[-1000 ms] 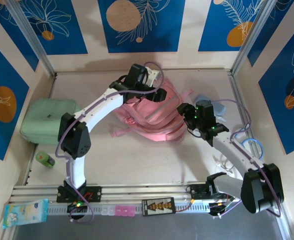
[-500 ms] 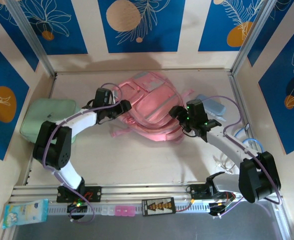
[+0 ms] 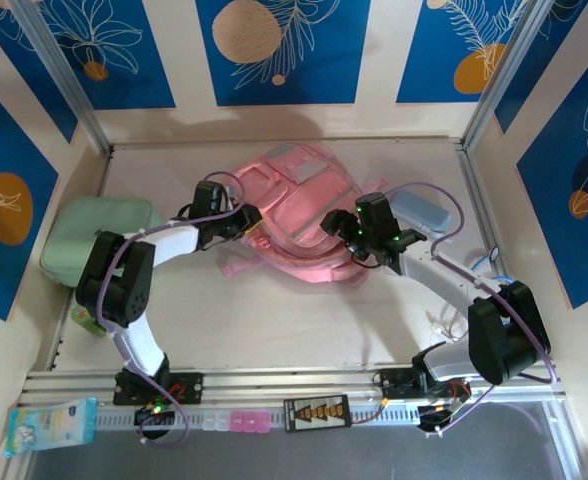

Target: Pack books, pencil case, and school supplies into a backpack

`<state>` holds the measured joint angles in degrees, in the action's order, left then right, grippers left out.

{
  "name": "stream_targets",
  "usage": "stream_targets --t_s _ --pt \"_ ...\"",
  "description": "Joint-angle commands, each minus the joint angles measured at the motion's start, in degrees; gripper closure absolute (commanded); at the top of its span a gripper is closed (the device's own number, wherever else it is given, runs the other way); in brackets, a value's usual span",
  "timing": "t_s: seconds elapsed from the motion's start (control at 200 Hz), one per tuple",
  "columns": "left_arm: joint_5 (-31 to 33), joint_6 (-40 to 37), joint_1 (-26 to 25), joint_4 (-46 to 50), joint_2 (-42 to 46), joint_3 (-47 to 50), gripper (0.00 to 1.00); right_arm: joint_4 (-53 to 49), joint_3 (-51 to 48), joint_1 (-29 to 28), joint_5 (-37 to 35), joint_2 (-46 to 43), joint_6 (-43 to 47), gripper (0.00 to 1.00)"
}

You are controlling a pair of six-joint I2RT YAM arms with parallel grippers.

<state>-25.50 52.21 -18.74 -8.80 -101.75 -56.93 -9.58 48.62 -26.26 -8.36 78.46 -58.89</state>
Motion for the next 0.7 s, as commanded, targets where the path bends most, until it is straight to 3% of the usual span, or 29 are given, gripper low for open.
stream_targets --t_s 0.0,0.21,0.44,0.695 --pt "1.0 -0.5 0.5 1.8 0.6 0.6 0.65 -0.4 2.2 -0.5 0.5 0.7 0.6 0.18" --pt "8.9 -3.1 0.4 11.8 2.8 -0.8 0.59 -0.6 2.7 -0.8 0.5 2.0 -0.1 0.18" --pt "0.6 -1.4 0.2 5.5 -0.1 -2.4 0.53 -0.2 2.8 -1.2 1.2 3.0 -0.5 0.19" --pt "-1.7 0.4 0.1 2.5 -1.1 -3.4 0.55 -0.2 3.2 -1.7 1.5 3.6 0.2 0.19"
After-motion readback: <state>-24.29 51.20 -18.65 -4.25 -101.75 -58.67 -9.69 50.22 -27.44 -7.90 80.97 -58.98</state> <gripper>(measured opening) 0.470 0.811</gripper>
